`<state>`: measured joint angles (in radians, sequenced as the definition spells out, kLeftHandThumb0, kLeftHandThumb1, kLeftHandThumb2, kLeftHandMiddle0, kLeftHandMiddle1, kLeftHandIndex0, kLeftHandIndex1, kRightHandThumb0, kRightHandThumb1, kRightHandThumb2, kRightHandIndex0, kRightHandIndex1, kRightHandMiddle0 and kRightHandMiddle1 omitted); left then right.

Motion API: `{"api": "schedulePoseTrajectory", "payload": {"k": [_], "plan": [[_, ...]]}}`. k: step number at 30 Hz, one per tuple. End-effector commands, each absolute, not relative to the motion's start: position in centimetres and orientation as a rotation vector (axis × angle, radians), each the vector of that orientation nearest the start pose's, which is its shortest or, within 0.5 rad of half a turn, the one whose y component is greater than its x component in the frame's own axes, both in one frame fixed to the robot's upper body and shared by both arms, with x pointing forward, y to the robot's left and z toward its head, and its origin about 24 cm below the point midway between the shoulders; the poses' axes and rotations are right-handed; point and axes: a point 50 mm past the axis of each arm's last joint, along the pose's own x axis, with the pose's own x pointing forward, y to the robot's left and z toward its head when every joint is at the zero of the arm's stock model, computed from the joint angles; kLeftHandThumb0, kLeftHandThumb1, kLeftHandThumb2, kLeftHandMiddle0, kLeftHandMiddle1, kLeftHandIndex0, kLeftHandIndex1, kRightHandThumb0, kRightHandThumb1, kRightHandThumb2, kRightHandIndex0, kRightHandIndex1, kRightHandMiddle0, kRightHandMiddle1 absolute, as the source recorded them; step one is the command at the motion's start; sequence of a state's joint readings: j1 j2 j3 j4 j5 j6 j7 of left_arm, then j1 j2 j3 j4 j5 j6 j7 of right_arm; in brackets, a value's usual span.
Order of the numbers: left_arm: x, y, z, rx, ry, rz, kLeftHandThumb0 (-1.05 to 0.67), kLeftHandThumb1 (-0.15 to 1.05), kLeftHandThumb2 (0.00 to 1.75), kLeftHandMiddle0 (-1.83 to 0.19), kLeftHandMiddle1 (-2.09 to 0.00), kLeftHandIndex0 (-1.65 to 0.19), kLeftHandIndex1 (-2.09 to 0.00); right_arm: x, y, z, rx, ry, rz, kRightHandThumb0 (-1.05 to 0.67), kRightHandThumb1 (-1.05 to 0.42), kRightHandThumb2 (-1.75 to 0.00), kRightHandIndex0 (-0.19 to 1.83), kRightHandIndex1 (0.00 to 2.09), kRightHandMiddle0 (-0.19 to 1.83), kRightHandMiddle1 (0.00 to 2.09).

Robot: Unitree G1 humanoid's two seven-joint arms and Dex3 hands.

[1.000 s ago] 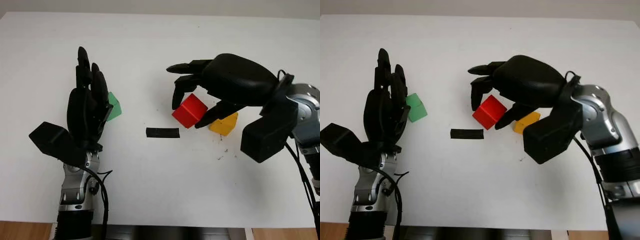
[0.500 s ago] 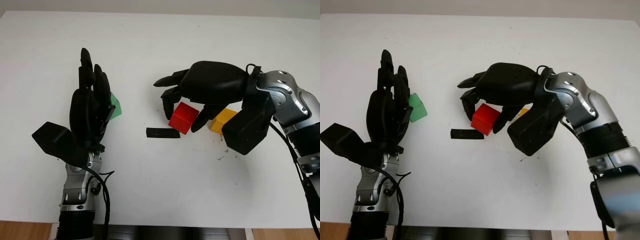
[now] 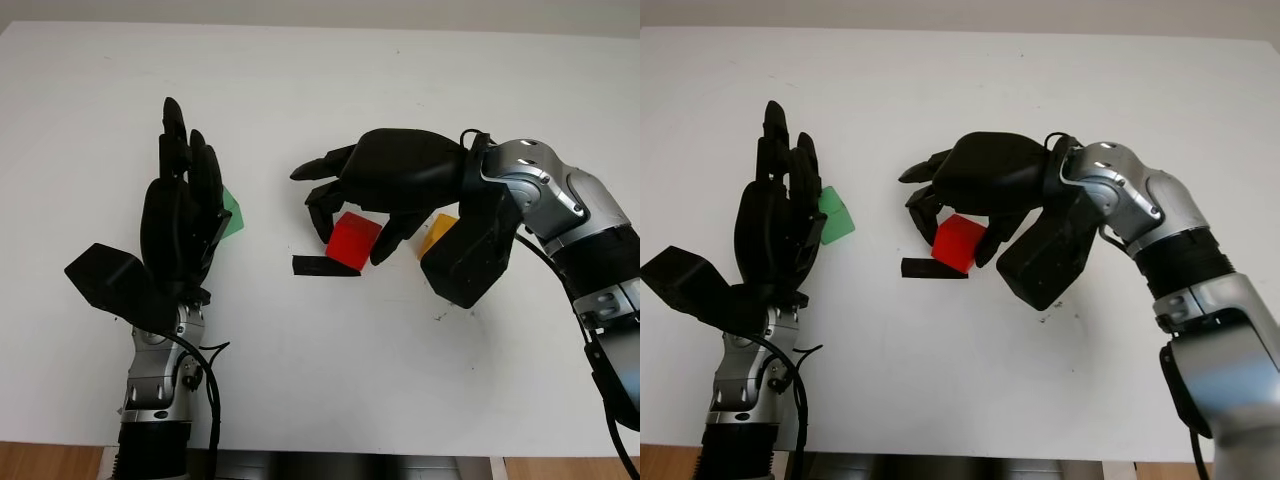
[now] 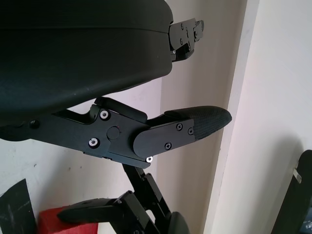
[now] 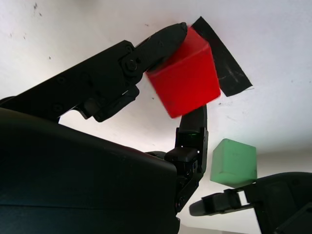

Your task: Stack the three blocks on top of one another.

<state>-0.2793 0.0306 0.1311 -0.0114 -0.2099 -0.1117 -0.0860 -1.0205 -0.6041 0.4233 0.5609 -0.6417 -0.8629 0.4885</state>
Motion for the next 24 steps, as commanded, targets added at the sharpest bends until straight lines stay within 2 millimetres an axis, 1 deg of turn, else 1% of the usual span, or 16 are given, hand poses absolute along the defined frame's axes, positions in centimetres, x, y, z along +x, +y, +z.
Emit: {"api": "schedulePoseTrajectory", "payload": {"k": [1,6,17,24], "plan": [[29.39,16.34,12.84,-0.180,-0.413,-0.043,-0.65,1.05,0.61,0.19,-0.01,0.19,0.00,34.42,-10.12,22.17,-1.681,-0.826,0.973,-0.48,-0.92,-0.06,0.26,0.05,0.48,1.33],[29.37,16.22,12.84,-0.189,-0.410,-0.034,-0.65,1.05,0.61,0.19,-0.02,0.19,0.00,34.40,-9.80,22.06,-1.681,-0.865,0.978,-0.48,-0.92,-0.05,0.27,0.05,0.47,1.34],[29.39,16.13,12.78,-0.191,-0.414,-0.035,-0.65,1.05,0.60,0.19,-0.01,0.19,0.00,34.45,-9.48,21.60,-1.643,-0.882,0.996,-0.50,-0.92,-0.05,0.27,0.05,0.45,1.37],[29.36,16.07,12.76,-0.198,-0.410,-0.028,-0.65,1.05,0.59,0.19,-0.02,0.19,0.00,34.34,-9.31,21.68,-1.662,-0.898,1.000,-0.51,-0.94,-0.06,0.27,0.05,0.43,1.39]]}}
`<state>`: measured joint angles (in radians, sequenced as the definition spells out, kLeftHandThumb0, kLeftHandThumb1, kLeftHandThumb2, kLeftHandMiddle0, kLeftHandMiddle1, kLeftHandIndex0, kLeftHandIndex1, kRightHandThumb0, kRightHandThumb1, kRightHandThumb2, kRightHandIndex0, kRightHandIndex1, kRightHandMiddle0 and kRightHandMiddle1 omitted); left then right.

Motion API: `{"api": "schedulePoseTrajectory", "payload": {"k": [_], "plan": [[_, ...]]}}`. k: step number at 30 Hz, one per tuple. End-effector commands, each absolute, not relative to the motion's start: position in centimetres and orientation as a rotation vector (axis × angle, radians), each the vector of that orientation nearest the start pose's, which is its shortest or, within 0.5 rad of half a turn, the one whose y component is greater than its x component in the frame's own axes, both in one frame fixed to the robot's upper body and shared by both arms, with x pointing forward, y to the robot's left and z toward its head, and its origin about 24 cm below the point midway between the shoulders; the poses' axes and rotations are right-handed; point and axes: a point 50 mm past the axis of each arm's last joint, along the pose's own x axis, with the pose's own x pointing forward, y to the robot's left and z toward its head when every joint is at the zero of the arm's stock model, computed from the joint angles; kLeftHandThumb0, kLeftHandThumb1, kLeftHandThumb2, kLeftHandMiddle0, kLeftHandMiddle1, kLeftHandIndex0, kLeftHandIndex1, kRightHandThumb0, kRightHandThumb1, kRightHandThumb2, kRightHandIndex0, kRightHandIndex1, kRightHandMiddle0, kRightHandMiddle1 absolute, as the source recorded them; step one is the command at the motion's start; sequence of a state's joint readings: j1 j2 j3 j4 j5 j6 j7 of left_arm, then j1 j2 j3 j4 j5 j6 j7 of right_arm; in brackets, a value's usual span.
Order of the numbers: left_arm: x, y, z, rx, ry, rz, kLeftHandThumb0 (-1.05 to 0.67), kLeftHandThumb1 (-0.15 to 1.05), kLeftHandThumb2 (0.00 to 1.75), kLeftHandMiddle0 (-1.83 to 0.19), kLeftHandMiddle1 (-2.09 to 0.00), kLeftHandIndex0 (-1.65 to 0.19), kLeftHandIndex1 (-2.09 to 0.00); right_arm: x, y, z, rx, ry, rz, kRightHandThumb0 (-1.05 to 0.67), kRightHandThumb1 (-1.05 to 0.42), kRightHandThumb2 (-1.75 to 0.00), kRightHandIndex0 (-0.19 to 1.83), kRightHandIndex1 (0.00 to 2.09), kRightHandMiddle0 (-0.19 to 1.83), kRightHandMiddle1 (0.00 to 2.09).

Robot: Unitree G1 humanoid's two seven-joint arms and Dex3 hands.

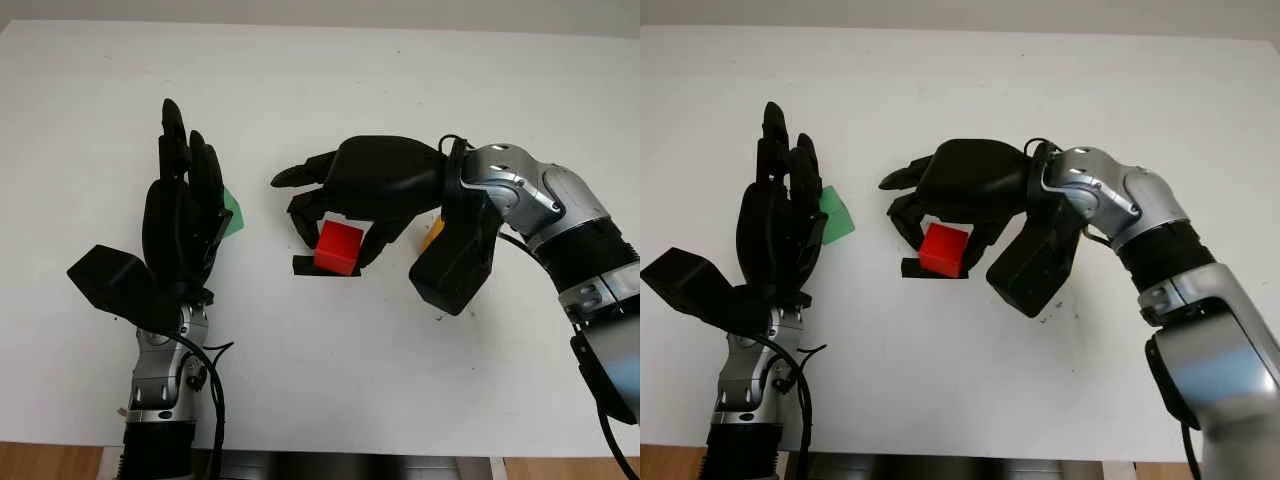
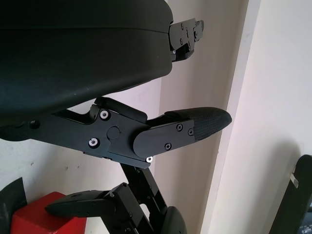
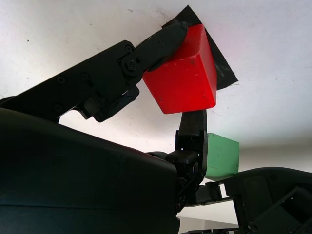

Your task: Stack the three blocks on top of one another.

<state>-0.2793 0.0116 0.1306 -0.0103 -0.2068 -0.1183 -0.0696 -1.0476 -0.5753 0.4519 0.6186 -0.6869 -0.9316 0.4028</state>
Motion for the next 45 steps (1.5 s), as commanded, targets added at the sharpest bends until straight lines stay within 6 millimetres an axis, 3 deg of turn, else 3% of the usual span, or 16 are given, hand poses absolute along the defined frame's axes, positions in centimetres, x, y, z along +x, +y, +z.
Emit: {"api": "schedulePoseTrajectory", "payload": {"k": [1,34,38,40,45], "plan": [[29.4,16.1,12.8,-0.196,-0.409,-0.029,-0.65,1.05,0.59,0.19,-0.02,0.19,0.00,34.3,-9.3,21.7,-1.663,-0.901,1.000,-0.51,-0.94,-0.06,0.27,0.05,0.42,1.39],[29.3,16.0,12.6,-0.187,-0.407,-0.036,-0.63,1.05,0.60,0.19,-0.01,0.19,0.00,34.6,-9.6,20.2,-1.655,-0.853,1.021,-0.54,-0.94,-0.06,0.26,0.05,0.42,1.35],[29.2,16.0,12.6,-0.186,-0.408,-0.037,-0.62,1.05,0.62,0.19,-0.02,0.19,0.00,34.6,-9.7,20.1,-1.657,-0.843,1.017,-0.59,-0.93,-0.05,0.24,0.04,0.32,1.13],[29.2,16.0,12.6,-0.183,-0.405,-0.036,-0.63,1.05,0.62,0.19,-0.01,0.19,0.00,34.5,-9.7,20.2,-1.663,-0.847,1.017,-0.62,-0.94,-0.05,0.18,0.04,0.24,0.86],[29.2,16.0,12.6,-0.197,-0.401,-0.038,-0.63,1.05,0.60,0.19,0.00,0.19,0.00,34.3,-9.8,20.3,-1.671,-0.842,1.015,-0.65,-0.95,-0.06,0.08,0.02,0.06,0.53]]}}
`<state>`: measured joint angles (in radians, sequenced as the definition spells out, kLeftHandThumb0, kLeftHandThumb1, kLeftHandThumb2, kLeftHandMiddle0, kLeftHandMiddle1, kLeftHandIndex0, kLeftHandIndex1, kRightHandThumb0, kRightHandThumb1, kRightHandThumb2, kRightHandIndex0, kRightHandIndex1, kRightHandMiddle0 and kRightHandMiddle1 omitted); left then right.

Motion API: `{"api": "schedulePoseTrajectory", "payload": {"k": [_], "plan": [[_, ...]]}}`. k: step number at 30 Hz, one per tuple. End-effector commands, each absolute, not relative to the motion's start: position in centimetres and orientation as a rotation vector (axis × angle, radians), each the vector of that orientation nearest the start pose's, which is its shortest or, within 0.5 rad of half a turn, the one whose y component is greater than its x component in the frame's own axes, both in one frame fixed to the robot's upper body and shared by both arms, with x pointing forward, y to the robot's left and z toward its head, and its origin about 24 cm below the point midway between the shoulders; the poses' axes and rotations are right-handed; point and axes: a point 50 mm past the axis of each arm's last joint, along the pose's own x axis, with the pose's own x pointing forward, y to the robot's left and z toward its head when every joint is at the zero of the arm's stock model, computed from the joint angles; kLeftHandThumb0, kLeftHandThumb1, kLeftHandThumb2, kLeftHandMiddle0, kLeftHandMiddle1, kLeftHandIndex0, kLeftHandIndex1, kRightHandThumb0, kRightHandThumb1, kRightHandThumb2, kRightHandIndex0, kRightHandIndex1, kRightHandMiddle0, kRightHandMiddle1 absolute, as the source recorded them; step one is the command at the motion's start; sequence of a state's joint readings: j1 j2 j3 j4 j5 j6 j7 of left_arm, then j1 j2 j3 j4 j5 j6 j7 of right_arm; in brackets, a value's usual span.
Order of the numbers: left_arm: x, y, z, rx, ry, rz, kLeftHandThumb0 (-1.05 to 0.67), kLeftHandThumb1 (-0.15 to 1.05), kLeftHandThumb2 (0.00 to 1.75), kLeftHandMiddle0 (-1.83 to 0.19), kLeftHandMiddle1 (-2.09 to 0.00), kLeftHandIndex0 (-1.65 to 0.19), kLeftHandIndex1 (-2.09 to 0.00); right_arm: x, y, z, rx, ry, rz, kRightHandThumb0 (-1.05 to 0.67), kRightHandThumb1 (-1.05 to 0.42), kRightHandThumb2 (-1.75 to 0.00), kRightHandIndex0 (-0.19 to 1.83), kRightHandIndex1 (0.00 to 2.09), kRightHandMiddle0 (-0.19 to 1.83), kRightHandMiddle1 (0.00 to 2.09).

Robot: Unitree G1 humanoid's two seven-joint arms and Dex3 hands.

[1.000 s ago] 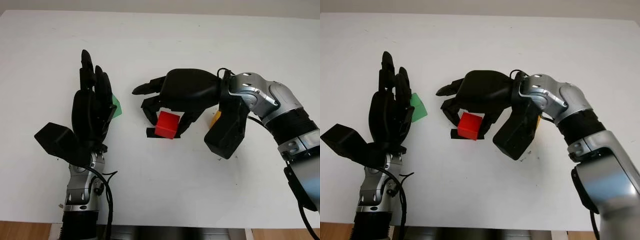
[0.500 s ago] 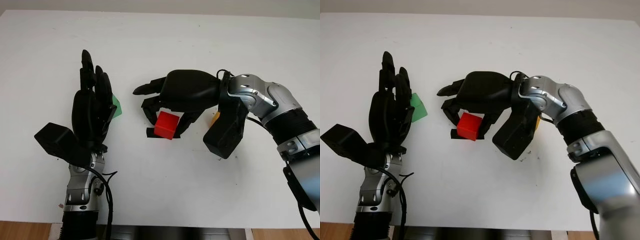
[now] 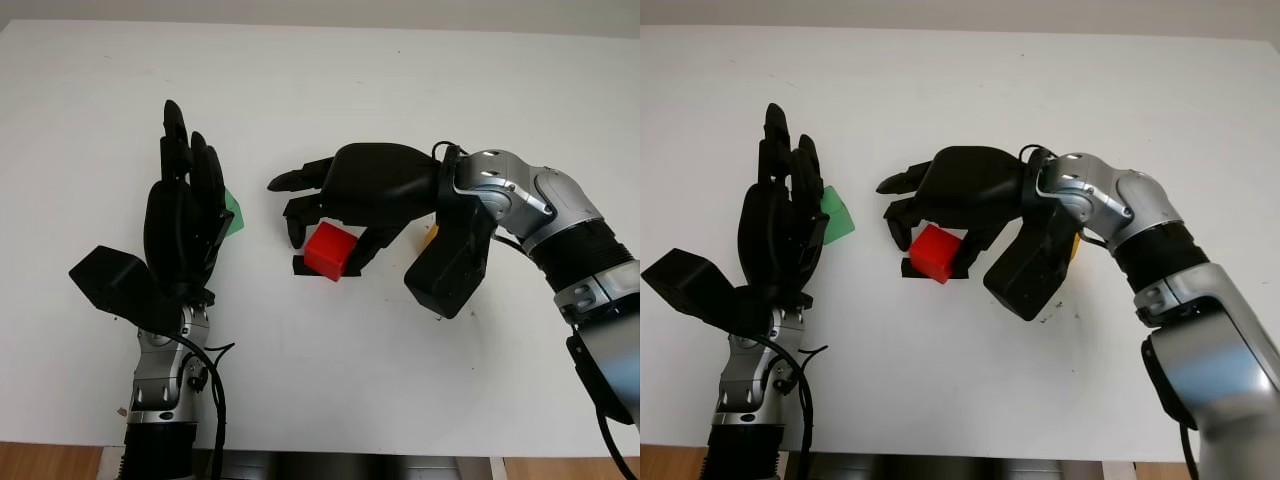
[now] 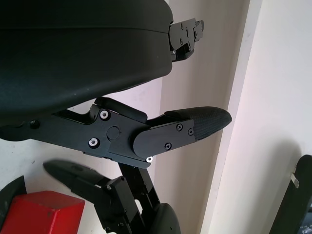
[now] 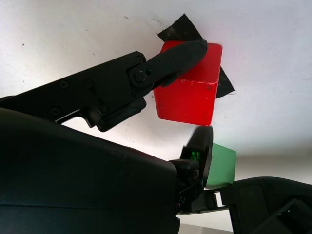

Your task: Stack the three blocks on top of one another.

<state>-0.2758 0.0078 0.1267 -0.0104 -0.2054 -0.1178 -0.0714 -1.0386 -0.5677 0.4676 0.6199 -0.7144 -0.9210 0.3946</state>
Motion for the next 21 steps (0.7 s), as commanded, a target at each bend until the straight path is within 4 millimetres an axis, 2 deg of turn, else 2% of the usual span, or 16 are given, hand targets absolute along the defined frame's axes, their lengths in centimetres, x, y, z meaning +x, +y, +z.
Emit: {"api": "schedulePoseTrajectory", "payload": {"k": [1,6,11,16,21], "plan": [[29.2,16.0,12.6,-0.191,-0.403,-0.038,-0.64,1.05,0.60,0.19,0.00,0.19,0.00,34.2,-9.8,20.4,-1.668,-0.839,1.015,-0.65,-0.96,-0.05,0.05,0.01,0.03,0.49],[29.2,16.0,12.6,-0.186,-0.408,-0.030,-0.62,1.05,0.62,0.19,-0.02,0.19,0.00,34.1,-10.3,20.9,-1.629,-0.821,0.987,-0.68,-0.95,-0.05,-0.03,0.01,-0.01,0.38],[29.2,16.0,12.6,-0.192,-0.403,-0.033,-0.64,1.05,0.61,0.19,-0.02,0.19,0.00,34.1,-11.3,22.5,-1.591,-0.797,0.914,-0.69,-0.93,-0.05,-0.14,0.00,-0.04,0.32],[29.3,16.1,12.6,-0.211,-0.405,-0.019,-0.65,1.05,0.57,0.19,-0.03,0.19,0.00,33.8,-12.8,24.6,-1.590,-0.769,0.829,-0.70,-0.93,-0.05,-0.17,0.02,-0.04,0.30],[29.2,16.3,12.7,-0.191,-0.413,-0.026,-0.64,1.05,0.59,0.19,-0.03,0.19,0.00,32.9,-15.1,27.6,-1.608,-0.663,0.728,-0.67,-0.92,-0.05,-0.15,0.04,0.01,0.29]]}}
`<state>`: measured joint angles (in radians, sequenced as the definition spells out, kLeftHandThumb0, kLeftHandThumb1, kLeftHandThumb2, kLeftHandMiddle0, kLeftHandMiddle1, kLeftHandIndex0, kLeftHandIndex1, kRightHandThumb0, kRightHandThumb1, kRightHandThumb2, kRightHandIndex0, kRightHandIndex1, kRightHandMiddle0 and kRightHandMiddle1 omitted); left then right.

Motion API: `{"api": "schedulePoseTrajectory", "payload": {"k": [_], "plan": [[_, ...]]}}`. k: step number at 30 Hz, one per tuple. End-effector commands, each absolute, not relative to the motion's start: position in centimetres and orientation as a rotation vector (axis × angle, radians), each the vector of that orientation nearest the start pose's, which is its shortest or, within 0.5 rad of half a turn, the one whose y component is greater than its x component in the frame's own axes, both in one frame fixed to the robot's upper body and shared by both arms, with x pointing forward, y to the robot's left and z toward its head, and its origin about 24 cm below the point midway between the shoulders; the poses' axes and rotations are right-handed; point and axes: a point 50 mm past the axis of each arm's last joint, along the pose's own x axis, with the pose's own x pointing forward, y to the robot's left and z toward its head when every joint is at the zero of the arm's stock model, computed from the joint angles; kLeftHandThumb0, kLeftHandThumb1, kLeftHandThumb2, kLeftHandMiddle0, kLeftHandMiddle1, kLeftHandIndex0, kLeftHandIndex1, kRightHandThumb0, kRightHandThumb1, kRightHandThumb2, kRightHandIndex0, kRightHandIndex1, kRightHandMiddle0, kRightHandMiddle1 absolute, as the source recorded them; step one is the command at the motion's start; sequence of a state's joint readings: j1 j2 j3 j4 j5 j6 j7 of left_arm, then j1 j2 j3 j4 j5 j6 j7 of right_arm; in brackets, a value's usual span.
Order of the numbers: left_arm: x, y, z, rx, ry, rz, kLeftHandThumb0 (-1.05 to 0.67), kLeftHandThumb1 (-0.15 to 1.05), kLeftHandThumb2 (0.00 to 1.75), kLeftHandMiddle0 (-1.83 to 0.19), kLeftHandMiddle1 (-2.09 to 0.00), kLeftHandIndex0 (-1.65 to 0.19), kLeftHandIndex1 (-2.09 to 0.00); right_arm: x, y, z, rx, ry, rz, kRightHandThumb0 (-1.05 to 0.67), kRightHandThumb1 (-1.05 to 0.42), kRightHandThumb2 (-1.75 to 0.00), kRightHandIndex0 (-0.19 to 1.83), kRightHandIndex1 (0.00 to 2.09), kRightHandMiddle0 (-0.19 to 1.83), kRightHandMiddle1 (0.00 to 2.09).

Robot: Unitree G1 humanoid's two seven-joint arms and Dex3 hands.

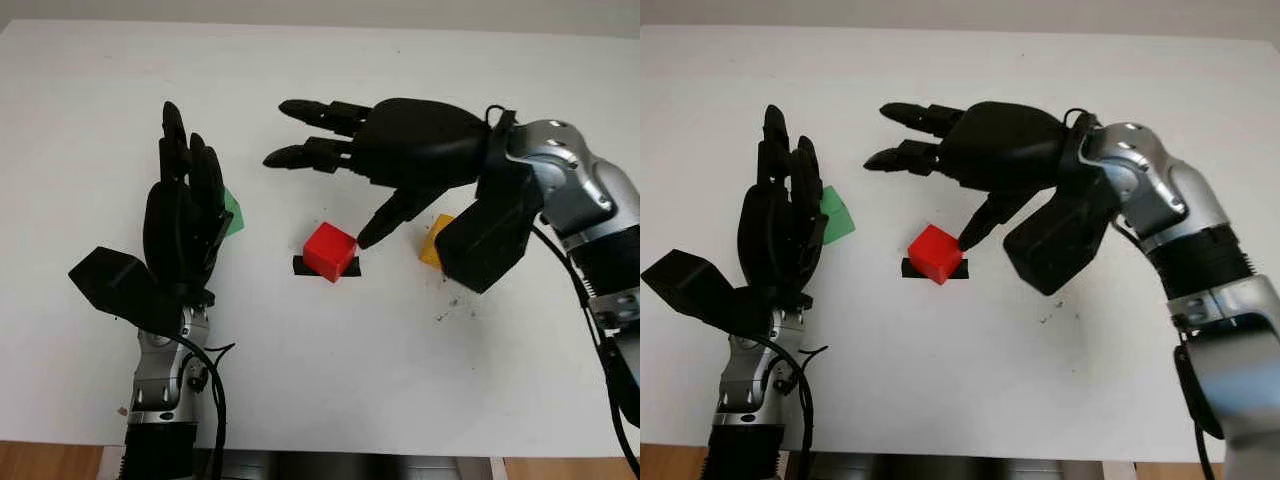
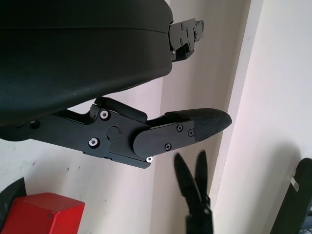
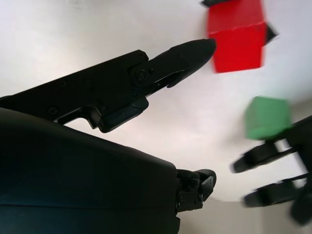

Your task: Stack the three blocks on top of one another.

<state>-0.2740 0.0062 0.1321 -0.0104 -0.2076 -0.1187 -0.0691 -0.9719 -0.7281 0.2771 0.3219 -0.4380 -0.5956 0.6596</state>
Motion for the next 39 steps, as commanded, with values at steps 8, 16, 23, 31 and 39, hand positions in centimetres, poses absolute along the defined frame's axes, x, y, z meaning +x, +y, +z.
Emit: {"api": "schedulePoseTrajectory", "payload": {"k": [8,16,23,31,39], "plan": [[29.4,16.7,12.8,-0.188,-0.418,-0.033,-0.64,1.05,0.60,0.19,-0.03,0.19,0.00,30.7,-19.7,30.0,-1.676,-0.481,0.572,-0.65,-0.91,-0.05,-0.12,0.06,0.14,0.27],[29.5,16.8,13.2,-0.169,-0.427,-0.032,-0.63,1.05,0.61,0.19,-0.04,0.19,-0.01,28.9,-22.9,29.8,-1.746,-0.247,0.549,-0.63,-0.89,-0.05,-0.12,0.06,0.18,0.21],[29.6,16.8,13.3,-0.155,-0.438,-0.046,-0.63,1.05,0.63,0.19,-0.02,0.19,0.00,28.3,-23.0,28.6,-1.741,-0.204,0.571,-0.56,-0.88,-0.05,-0.09,0.06,0.23,0.16],[29.5,17.0,13.5,-0.163,-0.434,-0.038,-0.64,1.05,0.63,0.18,-0.04,0.19,-0.01,28.8,-21.6,27.2,-1.741,-0.265,0.631,-0.49,-0.84,-0.04,-0.06,0.07,0.29,0.15],[29.5,17.0,13.5,-0.166,-0.430,-0.039,-0.64,1.05,0.63,0.19,-0.04,0.19,-0.02,29.5,-21.5,26.1,-1.727,-0.330,0.625,-0.44,-0.83,-0.05,-0.04,0.07,0.30,0.13]]}}
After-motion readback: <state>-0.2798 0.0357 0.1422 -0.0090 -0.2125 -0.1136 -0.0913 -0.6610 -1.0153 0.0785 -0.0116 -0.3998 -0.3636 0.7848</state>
